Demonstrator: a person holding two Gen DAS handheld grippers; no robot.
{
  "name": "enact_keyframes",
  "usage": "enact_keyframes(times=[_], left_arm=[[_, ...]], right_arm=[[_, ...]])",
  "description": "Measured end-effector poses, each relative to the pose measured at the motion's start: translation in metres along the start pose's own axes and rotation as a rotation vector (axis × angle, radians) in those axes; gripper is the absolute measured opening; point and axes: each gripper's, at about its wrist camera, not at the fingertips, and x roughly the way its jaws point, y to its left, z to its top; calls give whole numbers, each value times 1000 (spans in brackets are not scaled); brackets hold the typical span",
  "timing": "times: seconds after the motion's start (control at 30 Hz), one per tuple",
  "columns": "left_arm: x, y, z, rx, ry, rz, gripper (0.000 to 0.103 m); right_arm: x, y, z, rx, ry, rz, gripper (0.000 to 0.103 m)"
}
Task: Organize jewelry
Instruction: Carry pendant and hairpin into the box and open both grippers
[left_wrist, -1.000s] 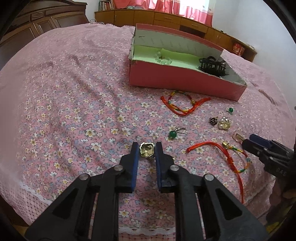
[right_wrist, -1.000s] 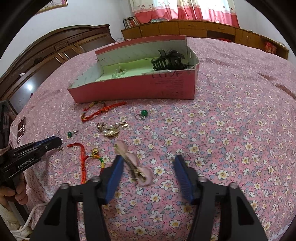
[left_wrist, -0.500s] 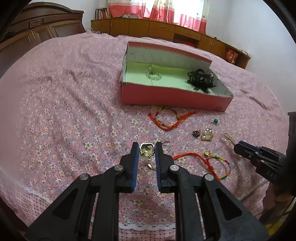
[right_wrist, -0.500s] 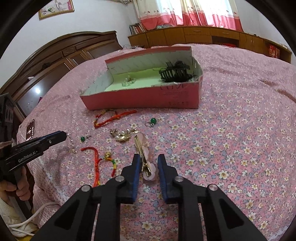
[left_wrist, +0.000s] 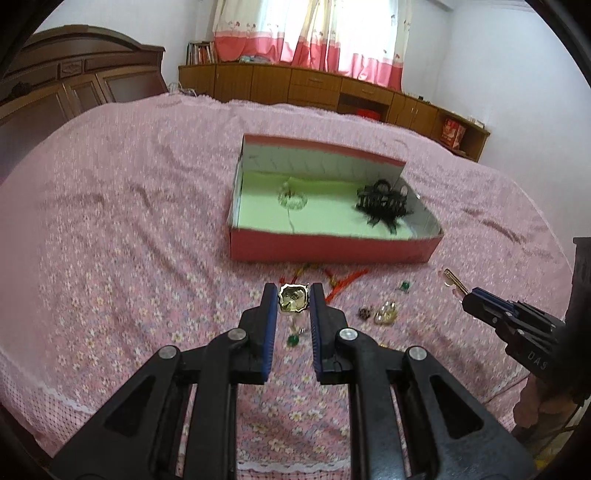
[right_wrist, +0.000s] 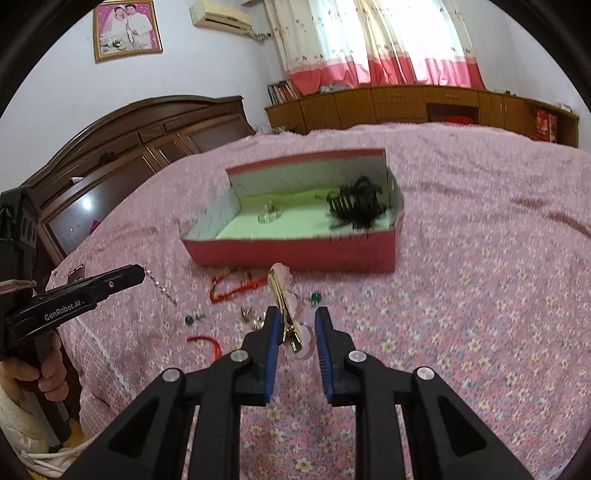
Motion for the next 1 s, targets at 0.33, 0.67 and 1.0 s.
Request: enact_keyframes(times=[0.33,0.67,1.0], left_arm=[[3,-9,25,13,-85,-25,9],[13,-19,55,60,-245,-1,9],[33,-20,78,62,-335,27,9]], right_arm=[[4,5,29,-32,-78,-2,21],[14,-1,64,-12,-181,-31,21],[30,-15,92,12,-252,-60,21]])
